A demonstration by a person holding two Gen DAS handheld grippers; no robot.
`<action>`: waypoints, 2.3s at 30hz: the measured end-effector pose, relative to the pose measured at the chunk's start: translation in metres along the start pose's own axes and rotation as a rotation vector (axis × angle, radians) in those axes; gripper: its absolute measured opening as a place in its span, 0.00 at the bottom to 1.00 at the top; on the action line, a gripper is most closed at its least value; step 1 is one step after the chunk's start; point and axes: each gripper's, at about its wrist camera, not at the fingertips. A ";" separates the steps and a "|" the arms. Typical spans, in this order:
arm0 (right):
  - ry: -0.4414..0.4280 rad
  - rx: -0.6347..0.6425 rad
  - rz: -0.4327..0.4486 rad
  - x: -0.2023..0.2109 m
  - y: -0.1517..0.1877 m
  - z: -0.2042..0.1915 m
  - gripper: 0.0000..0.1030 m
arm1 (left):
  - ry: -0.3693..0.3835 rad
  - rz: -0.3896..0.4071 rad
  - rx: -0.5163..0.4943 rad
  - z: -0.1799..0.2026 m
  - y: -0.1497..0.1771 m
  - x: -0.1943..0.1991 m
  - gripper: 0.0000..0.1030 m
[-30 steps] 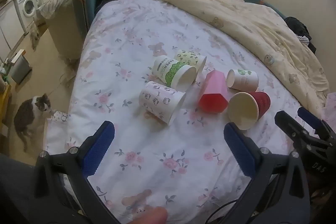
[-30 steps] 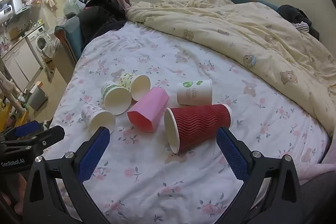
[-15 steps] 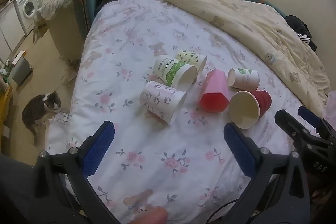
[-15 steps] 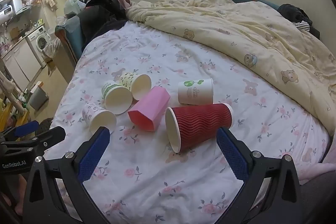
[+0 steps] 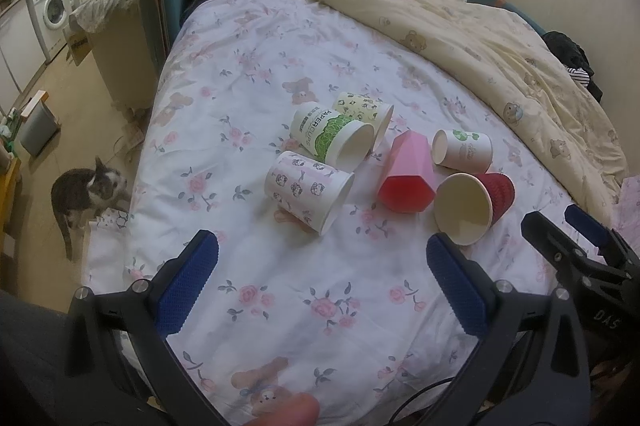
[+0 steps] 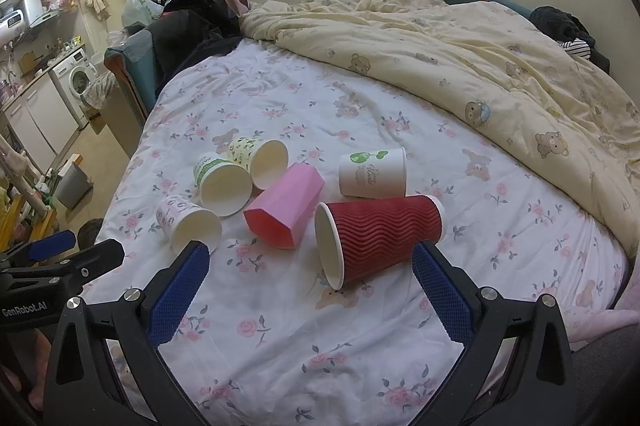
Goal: Flip cup upside down
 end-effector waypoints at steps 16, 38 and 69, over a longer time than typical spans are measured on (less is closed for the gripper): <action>0.000 -0.001 -0.001 0.000 0.000 0.000 1.00 | -0.002 -0.006 0.001 0.000 -0.001 0.000 1.00; -0.002 0.000 -0.007 -0.001 0.002 -0.001 1.00 | -0.001 -0.020 -0.002 0.001 0.000 -0.001 1.00; -0.049 -0.125 -0.112 -0.009 -0.014 0.039 1.00 | 0.026 -0.128 -0.076 0.025 -0.027 -0.017 1.00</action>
Point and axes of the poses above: each gripper's, at about its wrist camera, not at the fingertips, and x roughly against the way its jaws point, z to its right, y to its underside, and after that the axes turned 12 degrees about y, right-handed
